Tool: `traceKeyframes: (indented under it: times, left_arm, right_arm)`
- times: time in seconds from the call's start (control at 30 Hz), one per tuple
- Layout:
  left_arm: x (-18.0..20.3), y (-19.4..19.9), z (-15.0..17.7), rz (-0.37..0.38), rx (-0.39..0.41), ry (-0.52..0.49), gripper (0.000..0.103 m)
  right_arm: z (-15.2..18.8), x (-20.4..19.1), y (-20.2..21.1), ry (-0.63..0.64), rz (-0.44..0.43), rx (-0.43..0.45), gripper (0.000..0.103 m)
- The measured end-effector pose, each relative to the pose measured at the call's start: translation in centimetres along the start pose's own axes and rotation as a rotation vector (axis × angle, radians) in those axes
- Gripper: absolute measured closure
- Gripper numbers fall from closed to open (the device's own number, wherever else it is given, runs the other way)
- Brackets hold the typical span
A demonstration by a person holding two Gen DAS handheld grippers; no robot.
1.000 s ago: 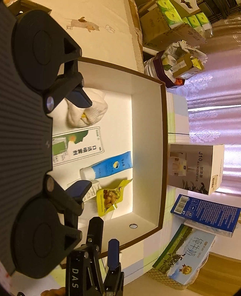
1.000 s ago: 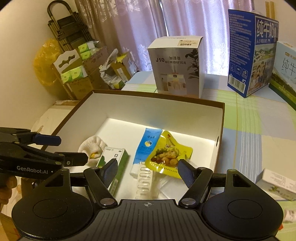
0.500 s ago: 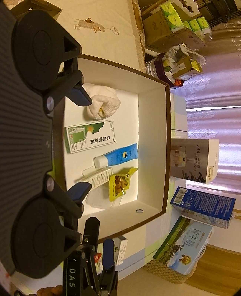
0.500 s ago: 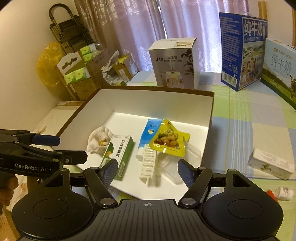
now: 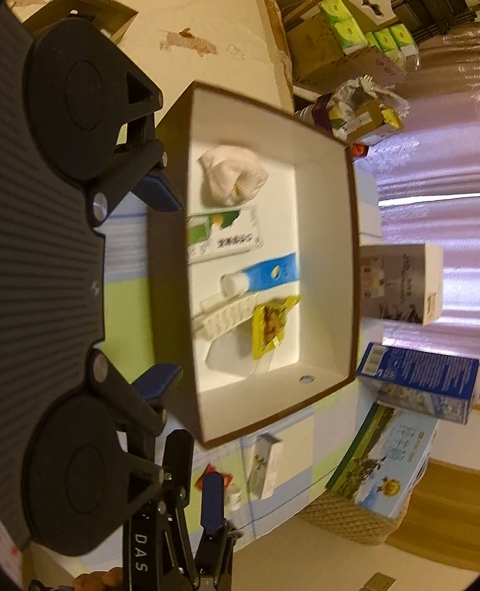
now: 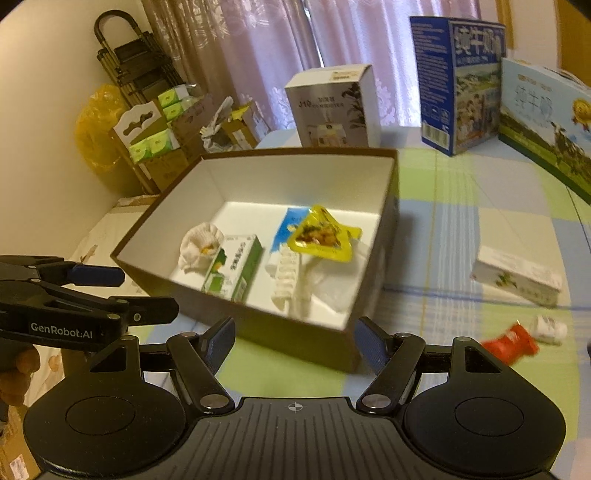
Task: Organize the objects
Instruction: 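Withdraw both tools from the box toward the red packet and scrunchie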
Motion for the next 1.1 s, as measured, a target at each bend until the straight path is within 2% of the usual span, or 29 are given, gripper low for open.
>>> traceKeyframes:
  times: [0.4, 0.77, 1.1]
  left_arm:
    - [7.5, -2.8, 4.0, 0.071, -0.079, -0.066, 0.016]
    - [15.9, -3.9, 3.9, 0.115, -0.101, -0.158, 0.016]
    - [21.9, -5.6, 2.7, 0.119, -0.083, -0.216, 0.016]
  right_arm:
    - [7.0, 6.3, 2.7, -0.125, 0.035, -0.048, 0.034]
    - [11.5, 14.1, 6.2, -0.26, 0.095, -0.054, 0.034]
    - [13.3, 19.5, 8.4, -0.317, 0.119, -0.04, 0.034]
Point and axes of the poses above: each gripper's, at about its wrist camera, not at the fingertips, and y roughly against the way its jaws point, x to its right, z to its underside, the point moved 9 cm from there along -y, roughly the way its jaws point, and after that the axes turned 15 degrees about -x, right-handed, at the moved point
